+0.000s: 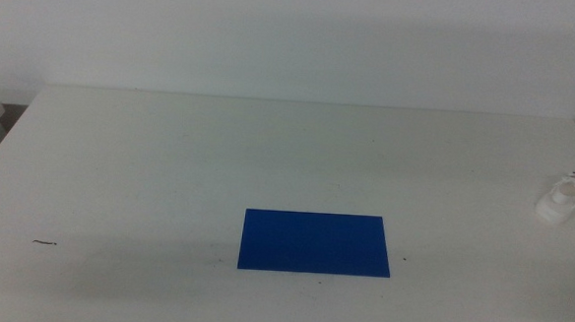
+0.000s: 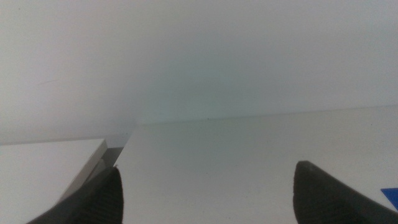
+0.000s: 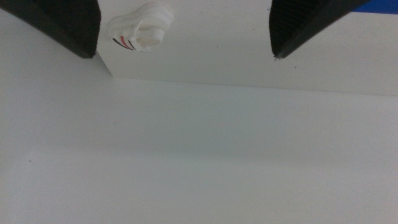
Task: Use one arm to grab the shoe from the table and place it on the mat.
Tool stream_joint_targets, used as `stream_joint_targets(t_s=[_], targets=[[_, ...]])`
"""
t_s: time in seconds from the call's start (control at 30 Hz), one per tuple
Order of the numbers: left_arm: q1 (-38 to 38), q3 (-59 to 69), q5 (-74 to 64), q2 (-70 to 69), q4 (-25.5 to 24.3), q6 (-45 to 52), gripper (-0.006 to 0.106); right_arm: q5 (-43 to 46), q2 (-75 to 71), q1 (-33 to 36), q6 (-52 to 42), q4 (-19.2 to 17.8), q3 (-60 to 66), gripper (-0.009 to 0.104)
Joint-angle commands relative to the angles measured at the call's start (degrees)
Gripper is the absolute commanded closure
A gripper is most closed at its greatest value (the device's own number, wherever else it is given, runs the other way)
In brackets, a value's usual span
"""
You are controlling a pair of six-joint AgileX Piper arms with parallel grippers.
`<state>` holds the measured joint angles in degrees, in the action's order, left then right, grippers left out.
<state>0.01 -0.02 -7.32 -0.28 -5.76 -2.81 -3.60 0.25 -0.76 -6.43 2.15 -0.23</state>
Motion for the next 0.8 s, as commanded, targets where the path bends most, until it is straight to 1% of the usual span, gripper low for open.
stream_joint_targets(t_s=[0.0, 0.07, 0.1, 0.2, 0.23, 0.37, 0.43, 0.47, 0.5, 0.53, 0.6, 0.63, 0.7, 0.77], targets=[[0.0, 0.0, 0.7, 0.3, 0.2, -0.1, 0.007, 0.4, -0.2, -0.4, -0.5, 0.1, 0.2, 0.015], [0.0, 0.0, 0.7, 0.3, 0.2, -0.1, 0.007, -7.0, -0.2, -0.4, -0.5, -0.5, -2.5, 0.015], [0.0, 0.0, 0.7, 0.3, 0.2, -0.1, 0.007, -12.7, -0.2, -0.4, -0.5, -0.7, -5.8, 0.015], [0.0, 0.0, 0.7, 0.3, 0.2, -0.1, 0.007, -25.3, 5.3, -0.4, -0.5, -0.6, -14.8, 0.015], [0.0, 0.0, 0.7, 0.3, 0.2, -0.1, 0.007, -27.4, 7.4, -0.4, -0.5, -0.6, -17.4, 0.015], [0.0, 0.0, 0.7, 0.3, 0.2, -0.1, 0.007, -30.9, 19.4, -0.4, -0.5, -0.6, -30.3, 0.015], [0.0, 0.0, 0.7, 0.3, 0.2, -0.1, 0.007, -35.8, 26.7, -0.4, -0.5, -0.6, -36.4, 0.015], [0.0, 0.0, 0.7, 0.3, 0.2, -0.1, 0.007, -39.7, 30.5, -0.4, -0.5, -0.6, -39.8, 0.015], [0.0, 0.0, 0.7, 0.3, 0.2, -0.1, 0.007, -43.7, 34.4, -0.4, 0.5, -0.4, -42.8, 0.015], [0.0, 0.0, 0.7, 0.3, 0.2, -0.1, 0.007, -45.5, 37.3, -0.4, 1.5, -0.2, -44.8, 0.015], [0.0, 0.0, 0.7, 0.3, 0.2, -0.1, 0.007, -50.1, 44.4, -0.4, 6.4, 1.4, -48.8, 0.015], [0.0, 0.0, 0.7, 0.3, 0.2, -0.1, 0.007, -51.6, 47.1, -0.4, 7.1, 2.1, -49.9, 0.015], [0.0, 0.0, 0.7, 0.3, 0.2, -0.1, 0.007, -52.2, 53.2, -0.4, 8.2, 4.5, -52.3, 0.015], [0.0, 0.0, 0.7, 0.3, 0.2, -0.1, 0.007, -51.6, 58.3, -0.4, 10.7, 7.8, -54.5, 0.015]])
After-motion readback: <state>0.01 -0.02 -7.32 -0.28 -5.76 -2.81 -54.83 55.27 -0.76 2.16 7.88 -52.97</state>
